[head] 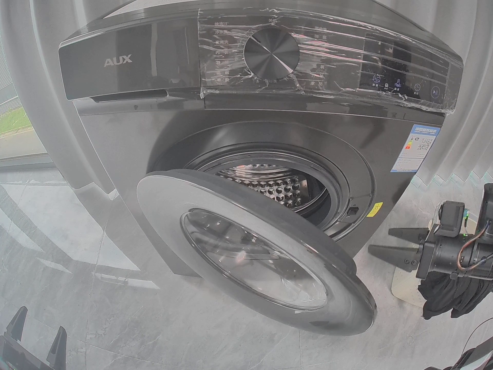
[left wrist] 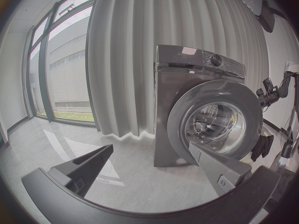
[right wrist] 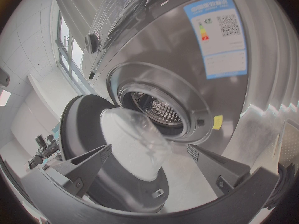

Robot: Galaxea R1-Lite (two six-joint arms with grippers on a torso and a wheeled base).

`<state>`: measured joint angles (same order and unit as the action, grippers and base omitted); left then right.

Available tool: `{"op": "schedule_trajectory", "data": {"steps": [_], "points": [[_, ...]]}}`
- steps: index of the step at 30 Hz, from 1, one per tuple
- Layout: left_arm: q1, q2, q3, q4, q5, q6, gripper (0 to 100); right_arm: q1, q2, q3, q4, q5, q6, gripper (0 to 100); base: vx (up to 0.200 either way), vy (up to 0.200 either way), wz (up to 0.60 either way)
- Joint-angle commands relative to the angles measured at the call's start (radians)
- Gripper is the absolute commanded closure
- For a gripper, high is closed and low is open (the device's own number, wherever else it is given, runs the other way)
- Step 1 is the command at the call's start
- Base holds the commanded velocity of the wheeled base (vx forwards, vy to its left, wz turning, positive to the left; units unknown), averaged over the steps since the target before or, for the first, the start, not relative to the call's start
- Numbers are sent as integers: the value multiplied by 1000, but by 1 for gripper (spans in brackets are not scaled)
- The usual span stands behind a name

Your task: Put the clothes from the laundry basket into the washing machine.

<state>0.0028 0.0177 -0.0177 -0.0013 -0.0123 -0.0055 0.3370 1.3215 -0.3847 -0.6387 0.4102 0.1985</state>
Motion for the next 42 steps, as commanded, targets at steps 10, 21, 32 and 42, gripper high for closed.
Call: {"op": "schedule_trajectory", "data": {"steps": [10, 21, 32, 42], "points": [[0, -15, 18, 0, 0, -1, 0, -55, 110, -5, -101, -56, 2, 0, -200, 0, 0], [0, -15, 18, 0, 0, -2, 0, -52, 142, 10, -101, -59, 1, 0, 0, 0, 0], [0, -15, 18, 0, 0, -1, 0, -32, 186, 12, -101, -60, 1, 0, -109, 0, 0], [0, -15, 18, 0, 0, -1, 0, 117, 159, 66, -116, -56, 2, 0, 0, 0, 0]]}}
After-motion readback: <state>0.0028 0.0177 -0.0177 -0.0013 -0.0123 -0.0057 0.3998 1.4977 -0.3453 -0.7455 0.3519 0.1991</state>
